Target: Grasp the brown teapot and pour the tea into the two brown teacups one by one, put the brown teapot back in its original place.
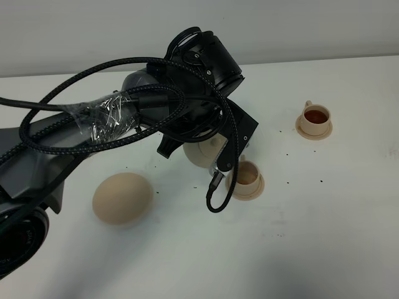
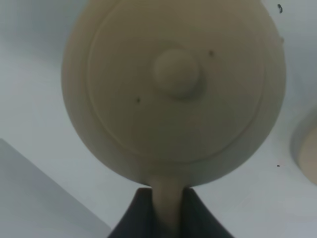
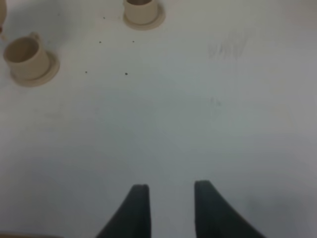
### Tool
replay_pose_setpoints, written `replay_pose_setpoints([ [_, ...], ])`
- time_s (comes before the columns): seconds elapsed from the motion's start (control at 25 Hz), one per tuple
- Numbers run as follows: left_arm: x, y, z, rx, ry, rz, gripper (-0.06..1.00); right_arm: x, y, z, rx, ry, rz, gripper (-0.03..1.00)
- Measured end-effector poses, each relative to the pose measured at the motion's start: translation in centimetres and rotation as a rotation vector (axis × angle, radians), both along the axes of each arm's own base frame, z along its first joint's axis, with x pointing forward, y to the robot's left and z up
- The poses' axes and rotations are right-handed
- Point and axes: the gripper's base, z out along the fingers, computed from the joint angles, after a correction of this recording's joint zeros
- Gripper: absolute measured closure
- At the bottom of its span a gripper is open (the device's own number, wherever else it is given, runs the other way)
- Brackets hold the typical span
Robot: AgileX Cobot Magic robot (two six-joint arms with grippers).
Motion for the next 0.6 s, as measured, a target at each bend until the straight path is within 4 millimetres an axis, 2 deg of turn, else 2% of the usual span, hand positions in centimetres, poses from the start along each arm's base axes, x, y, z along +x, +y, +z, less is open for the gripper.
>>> replay_pose_setpoints([
  [0.6, -0.10, -0.60, 0.15, -0.013, -0.040, -0.010, 0.82, 0.00, 0.00, 0.00, 0.000, 0.000, 0.000, 0.73],
])
